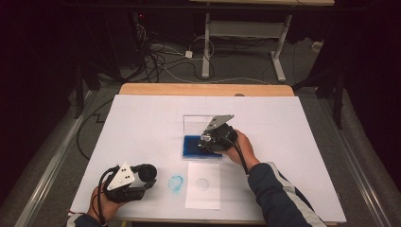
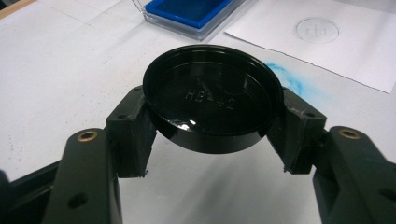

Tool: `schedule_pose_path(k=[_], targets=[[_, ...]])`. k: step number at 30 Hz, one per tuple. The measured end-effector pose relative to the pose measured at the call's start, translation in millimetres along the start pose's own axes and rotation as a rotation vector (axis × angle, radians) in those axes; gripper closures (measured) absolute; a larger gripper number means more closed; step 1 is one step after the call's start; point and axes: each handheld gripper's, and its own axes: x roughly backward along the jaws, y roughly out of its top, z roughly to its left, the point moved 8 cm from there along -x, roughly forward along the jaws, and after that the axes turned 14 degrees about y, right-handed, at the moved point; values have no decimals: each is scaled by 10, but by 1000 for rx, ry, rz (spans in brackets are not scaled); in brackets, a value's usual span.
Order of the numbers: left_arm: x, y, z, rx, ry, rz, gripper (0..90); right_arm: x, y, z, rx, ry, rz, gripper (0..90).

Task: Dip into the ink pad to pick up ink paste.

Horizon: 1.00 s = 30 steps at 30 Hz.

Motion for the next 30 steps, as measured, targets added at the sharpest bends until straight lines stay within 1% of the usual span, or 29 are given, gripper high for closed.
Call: schedule_pose_path(k=[10,16,20,25,30], targets=[[-3,-3,-8,-8,-2,5,364,-1,-4,0,1,-1,8,569],[-2,-2,-10,-8,-3,6,364,-2,-9,-1,-9,1,10,570],[1,-2,-9,-7,-2,4,364,1,-18,-13,-26,12,-2,570],[8,2,-9,-9,-1,2,364,-12,-14,-5,-25,3,-2,570],[6,2,-10,-7,-2,2,364,-15,-11,5,-12,-12,10,570]])
